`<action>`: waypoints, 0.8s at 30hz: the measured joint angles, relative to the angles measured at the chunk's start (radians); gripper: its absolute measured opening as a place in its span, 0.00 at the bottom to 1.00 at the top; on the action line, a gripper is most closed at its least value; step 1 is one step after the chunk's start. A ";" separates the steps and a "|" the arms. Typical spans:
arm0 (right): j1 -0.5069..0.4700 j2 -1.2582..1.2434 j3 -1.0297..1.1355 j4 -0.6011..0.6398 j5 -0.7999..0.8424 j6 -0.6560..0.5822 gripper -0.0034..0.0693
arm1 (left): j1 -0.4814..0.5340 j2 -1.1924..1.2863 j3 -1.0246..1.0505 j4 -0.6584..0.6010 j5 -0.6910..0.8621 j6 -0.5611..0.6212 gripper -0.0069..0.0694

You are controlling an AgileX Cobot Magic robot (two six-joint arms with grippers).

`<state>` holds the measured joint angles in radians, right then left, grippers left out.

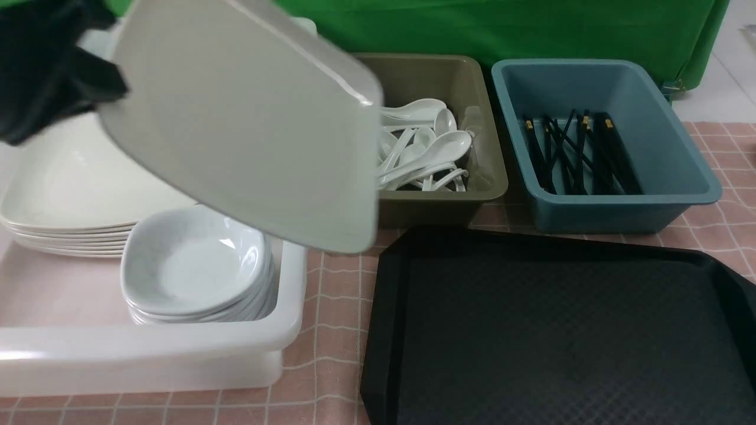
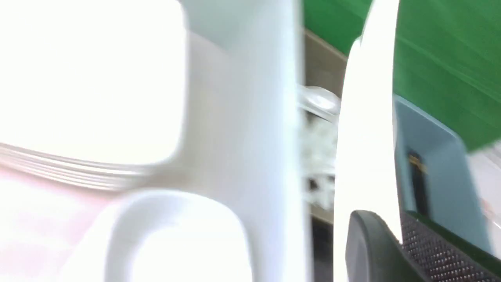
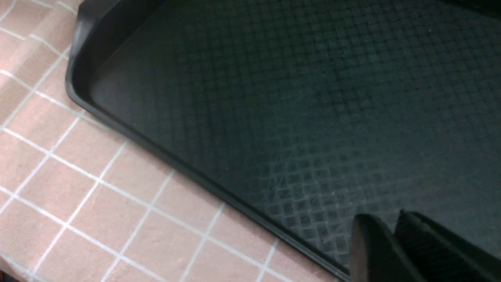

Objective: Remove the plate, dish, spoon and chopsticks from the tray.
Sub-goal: Use the left arm to put the plate into the large storage box on the left

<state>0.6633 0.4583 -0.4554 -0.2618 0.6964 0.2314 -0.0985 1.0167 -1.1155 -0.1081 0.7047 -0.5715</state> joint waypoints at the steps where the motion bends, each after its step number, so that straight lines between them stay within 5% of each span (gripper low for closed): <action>1: 0.000 0.000 0.000 0.000 0.000 0.000 0.26 | 0.043 0.004 -0.010 -0.039 0.004 0.041 0.12; 7: 0.000 0.000 0.000 0.000 0.000 0.000 0.26 | 0.463 0.093 -0.043 -0.543 0.016 0.498 0.12; 12: 0.000 0.000 0.000 0.000 -0.001 0.001 0.26 | 0.659 0.215 -0.044 -0.828 0.035 0.719 0.12; 24: 0.000 0.000 0.000 0.000 -0.028 0.000 0.26 | 0.698 0.501 -0.044 -0.858 0.006 0.904 0.12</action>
<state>0.6633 0.4583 -0.4554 -0.2618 0.6688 0.2313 0.5995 1.5181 -1.1600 -0.9658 0.7105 0.3320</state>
